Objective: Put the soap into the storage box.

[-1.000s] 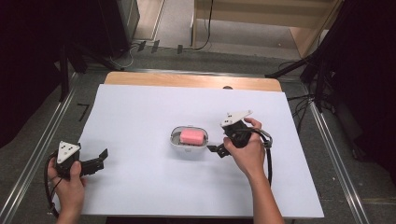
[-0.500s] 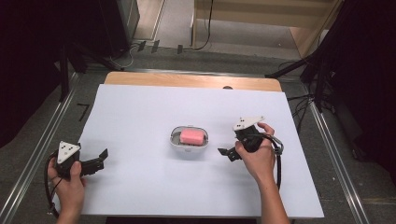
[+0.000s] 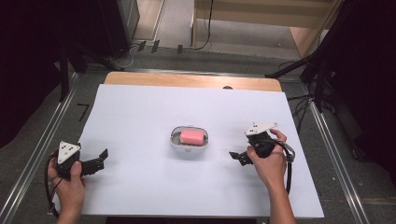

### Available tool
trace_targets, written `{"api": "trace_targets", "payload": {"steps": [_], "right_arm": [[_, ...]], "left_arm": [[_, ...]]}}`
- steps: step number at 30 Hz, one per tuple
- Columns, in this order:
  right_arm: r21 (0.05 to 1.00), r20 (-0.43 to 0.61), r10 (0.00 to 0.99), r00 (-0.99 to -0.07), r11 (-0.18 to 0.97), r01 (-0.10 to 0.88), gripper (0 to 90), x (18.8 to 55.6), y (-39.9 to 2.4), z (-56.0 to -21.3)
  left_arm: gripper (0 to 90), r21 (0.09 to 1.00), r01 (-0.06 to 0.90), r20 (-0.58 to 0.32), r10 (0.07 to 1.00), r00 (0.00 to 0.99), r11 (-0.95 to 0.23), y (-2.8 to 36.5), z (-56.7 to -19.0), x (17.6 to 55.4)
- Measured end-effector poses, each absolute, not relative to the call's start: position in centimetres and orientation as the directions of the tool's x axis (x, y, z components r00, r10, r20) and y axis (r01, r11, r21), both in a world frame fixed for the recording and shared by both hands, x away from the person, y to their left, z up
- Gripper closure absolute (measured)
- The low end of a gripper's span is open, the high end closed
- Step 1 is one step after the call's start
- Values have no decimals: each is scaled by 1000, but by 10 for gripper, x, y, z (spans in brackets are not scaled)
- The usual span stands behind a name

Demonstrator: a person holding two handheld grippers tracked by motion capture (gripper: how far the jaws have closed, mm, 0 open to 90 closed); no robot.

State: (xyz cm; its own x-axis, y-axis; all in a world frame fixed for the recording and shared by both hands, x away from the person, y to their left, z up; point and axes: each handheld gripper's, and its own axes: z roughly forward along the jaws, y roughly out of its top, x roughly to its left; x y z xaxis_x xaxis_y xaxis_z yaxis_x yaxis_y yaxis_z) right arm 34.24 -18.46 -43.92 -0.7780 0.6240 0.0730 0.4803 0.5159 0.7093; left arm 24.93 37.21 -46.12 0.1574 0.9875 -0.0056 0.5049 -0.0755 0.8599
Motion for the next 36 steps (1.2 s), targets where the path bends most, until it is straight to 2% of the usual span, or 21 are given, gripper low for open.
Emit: {"api": "trace_targets", "payload": {"steps": [36], "right_arm": [[729,120,740,-662,387,564,0,307,-264,-466]], "left_arm": [[2,862,501,1,988,157,-81,371,-461,249]]}}
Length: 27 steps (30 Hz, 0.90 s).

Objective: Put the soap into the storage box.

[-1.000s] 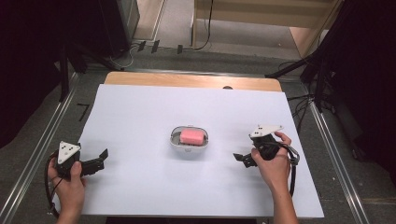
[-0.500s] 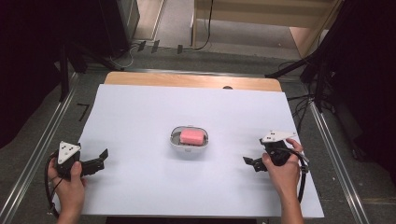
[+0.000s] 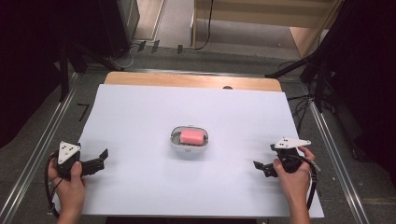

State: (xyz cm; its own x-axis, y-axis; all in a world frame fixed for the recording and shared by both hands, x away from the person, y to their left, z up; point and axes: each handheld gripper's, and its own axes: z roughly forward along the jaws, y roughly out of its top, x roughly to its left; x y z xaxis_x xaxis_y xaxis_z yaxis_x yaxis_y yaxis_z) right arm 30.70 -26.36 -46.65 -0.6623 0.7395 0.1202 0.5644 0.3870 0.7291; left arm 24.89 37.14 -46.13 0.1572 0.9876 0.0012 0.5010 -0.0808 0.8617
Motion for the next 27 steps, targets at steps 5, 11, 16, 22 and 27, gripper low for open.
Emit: {"api": "trace_targets", "payload": {"steps": [5,11,16,22,27], "right_arm": [[738,128,760,-637,356,573,0,300,-277,-470],[743,131,771,-623,339,577,0,294,-288,-474],[747,132,787,-602,320,583,0,287,-300,-475],[751,136,799,-585,302,587,0,280,-310,-477],[755,139,810,-570,286,590,0,275,-318,-477]], "left_arm": [[2,861,501,3,988,156,-81,371,-461,249],[3,863,498,4,988,157,-82,371,-461,249],[2,864,497,6,987,159,-85,371,-461,249],[3,862,499,7,987,159,-87,371,-461,249],[2,863,498,6,987,158,-84,371,-461,249]]}}
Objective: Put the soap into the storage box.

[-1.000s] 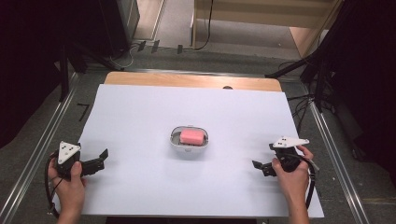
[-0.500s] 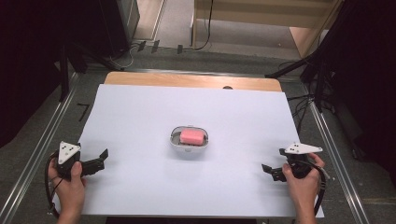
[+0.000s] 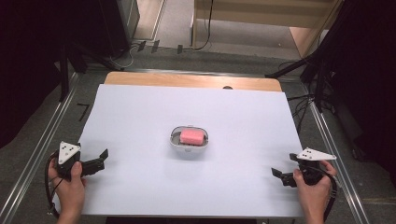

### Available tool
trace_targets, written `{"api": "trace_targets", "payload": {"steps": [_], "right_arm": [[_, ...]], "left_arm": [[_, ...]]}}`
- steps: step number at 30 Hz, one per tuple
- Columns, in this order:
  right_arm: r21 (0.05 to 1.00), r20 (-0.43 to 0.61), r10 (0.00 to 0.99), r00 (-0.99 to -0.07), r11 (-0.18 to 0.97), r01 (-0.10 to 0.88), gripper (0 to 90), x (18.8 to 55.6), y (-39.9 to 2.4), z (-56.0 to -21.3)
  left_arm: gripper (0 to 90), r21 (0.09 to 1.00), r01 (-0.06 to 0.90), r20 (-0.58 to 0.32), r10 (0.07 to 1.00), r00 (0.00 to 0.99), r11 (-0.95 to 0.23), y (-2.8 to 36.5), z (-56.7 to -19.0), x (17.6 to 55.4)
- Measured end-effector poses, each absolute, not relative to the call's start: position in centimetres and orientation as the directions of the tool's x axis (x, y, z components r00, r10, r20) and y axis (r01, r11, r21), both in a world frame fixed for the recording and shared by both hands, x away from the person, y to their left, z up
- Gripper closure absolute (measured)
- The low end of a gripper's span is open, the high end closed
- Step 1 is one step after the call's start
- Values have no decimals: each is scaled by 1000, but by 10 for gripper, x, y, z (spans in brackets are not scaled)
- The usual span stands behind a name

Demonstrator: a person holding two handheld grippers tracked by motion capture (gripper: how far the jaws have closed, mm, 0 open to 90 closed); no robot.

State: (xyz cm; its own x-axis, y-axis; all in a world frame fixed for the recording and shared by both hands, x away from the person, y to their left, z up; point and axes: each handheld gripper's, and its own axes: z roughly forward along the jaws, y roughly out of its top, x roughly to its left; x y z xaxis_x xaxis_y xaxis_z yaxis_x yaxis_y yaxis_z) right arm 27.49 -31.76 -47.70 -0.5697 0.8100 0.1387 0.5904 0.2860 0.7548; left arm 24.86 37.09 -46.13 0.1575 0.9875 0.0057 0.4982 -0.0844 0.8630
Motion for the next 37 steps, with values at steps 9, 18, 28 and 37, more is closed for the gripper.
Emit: {"api": "trace_targets", "payload": {"steps": [9,18,28,37], "right_arm": [[763,142,824,-548,262,591,0,267,-330,-477],[768,147,838,-525,238,595,0,259,-342,-478],[779,155,855,-495,202,593,0,250,-353,-477],[794,161,862,-482,177,581,0,244,-359,-476]], "left_arm": [[2,863,498,6,987,158,-85,371,-461,249],[3,863,498,8,987,159,-87,371,-461,248],[2,862,499,9,987,159,-89,371,-461,249],[2,862,499,9,988,157,-87,371,-461,249]]}}
